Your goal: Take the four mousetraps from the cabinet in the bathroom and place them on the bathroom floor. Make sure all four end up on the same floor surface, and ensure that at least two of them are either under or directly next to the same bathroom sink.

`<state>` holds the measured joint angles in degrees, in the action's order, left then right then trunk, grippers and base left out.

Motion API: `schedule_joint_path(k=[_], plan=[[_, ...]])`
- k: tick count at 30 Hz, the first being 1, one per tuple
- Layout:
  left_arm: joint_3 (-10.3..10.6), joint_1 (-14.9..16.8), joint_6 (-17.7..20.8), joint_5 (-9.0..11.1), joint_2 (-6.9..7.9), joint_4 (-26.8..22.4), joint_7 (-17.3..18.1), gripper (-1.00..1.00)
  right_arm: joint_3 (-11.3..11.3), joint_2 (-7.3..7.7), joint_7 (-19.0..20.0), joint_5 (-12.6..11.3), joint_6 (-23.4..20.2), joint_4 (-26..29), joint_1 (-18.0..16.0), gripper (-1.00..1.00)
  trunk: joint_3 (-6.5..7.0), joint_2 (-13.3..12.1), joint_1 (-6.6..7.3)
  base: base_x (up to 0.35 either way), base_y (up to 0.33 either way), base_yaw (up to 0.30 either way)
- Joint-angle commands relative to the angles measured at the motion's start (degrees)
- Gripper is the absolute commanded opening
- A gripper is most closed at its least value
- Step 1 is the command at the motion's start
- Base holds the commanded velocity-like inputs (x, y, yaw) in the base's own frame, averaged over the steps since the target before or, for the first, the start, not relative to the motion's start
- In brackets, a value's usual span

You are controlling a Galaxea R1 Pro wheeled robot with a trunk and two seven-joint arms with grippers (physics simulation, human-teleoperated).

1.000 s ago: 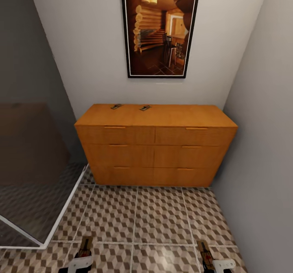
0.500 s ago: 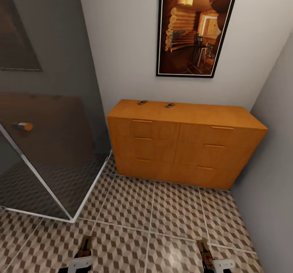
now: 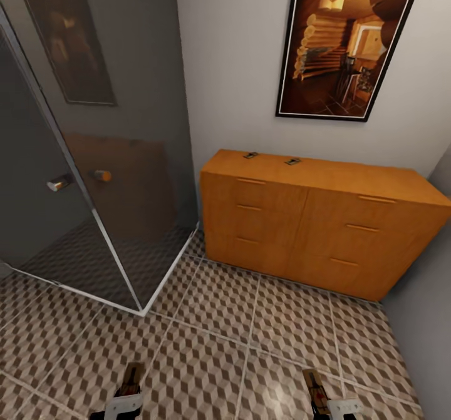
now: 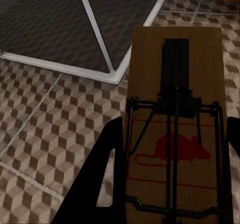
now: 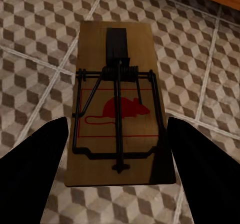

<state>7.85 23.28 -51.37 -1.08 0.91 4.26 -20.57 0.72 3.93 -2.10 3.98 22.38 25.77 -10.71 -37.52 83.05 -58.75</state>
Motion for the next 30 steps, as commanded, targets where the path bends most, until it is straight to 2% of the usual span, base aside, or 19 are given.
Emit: schedule_joint_path(k=[1, 7, 30], plan=[[0.44, 0.1, -0.16, -0.24, 0.0, 0.22, -0.7, -1.0, 0.07, 0.03, -0.24, 0.41, 0.12, -0.01, -0.01, -1.0, -0.02, 0.03, 0.02, -0.147, 0.0, 0.285], [0.41, 0.1, -0.13, -0.24, 0.06, 0.22, -0.7, -1.0, 0.07, 0.03, -0.27, 0.41, 0.12, -0.01, -0.01, -1.0, 0.17, 0.03, 0.02, -0.108, 0.0, 0.284], [0.41, 0.1, -0.05, -0.24, 0.06, 0.24, -0.78, -1.0, 0.07, 0.03, -0.32, 0.41, 0.12, -0.09, -0.01, -1.0, 0.92, 0.03, 0.02, -0.002, 0.0, 0.284]])
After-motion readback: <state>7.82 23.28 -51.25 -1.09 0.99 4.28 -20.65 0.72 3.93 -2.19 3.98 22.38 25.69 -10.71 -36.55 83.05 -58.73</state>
